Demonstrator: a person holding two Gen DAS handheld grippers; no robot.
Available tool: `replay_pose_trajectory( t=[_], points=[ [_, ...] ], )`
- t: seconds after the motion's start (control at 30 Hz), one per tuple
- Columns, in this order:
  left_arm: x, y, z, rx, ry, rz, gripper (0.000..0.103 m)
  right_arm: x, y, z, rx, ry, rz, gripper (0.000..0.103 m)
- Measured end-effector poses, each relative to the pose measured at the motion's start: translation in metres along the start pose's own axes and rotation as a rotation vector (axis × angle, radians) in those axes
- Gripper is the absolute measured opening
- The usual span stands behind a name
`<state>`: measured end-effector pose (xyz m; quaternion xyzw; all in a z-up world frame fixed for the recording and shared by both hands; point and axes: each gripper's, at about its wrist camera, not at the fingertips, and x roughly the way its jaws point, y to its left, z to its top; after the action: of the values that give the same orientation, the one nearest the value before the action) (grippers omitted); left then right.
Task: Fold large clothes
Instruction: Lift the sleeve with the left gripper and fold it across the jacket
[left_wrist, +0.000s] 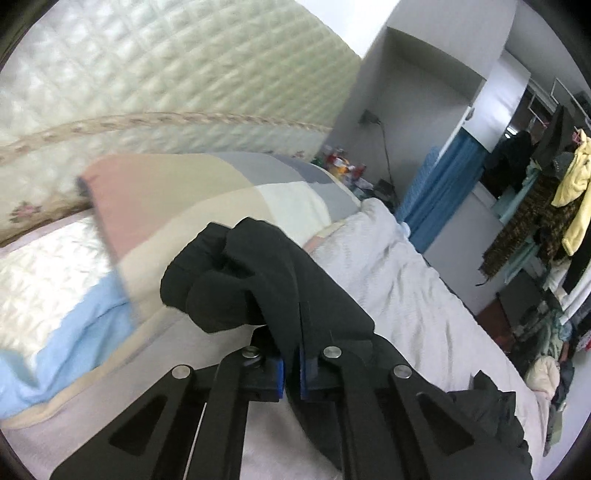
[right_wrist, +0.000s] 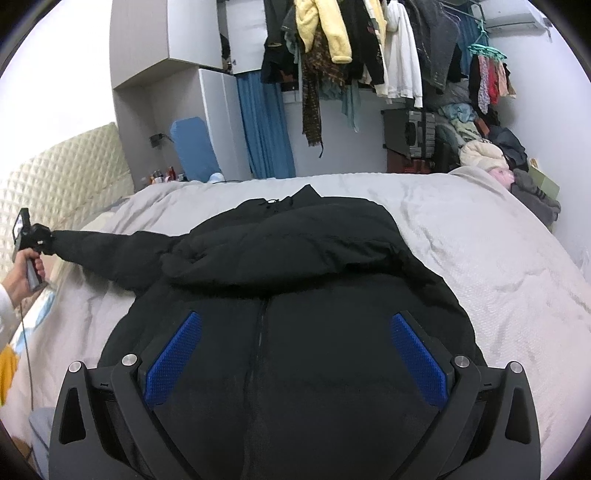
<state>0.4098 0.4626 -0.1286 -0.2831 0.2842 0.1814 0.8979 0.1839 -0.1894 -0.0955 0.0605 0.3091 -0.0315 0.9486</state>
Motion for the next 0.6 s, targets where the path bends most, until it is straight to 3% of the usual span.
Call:
replay_pose_trajectory(
  t=[0.17, 0.3, 0.6],
  points=[
    [-0.031, 0.018, -0.017, -0.013, -0.004, 0.049, 0.001, -0.012, -0.001, -0.005, -0.044, -0.012, 0.017, 0.103],
    [-0.060, 0.009, -0.023, 0.027, -0.028, 0.055, 0.001, -0.022, -0.005, -0.008, -0.060, -0.032, 0.024, 0.103],
    [-0.132, -0.083, -0.010, 0.176, -0.108, -0.001, 0.001, -0.037, -0.022, -0.015, -0.077, -0.072, 0.025, 0.103]
  ],
)
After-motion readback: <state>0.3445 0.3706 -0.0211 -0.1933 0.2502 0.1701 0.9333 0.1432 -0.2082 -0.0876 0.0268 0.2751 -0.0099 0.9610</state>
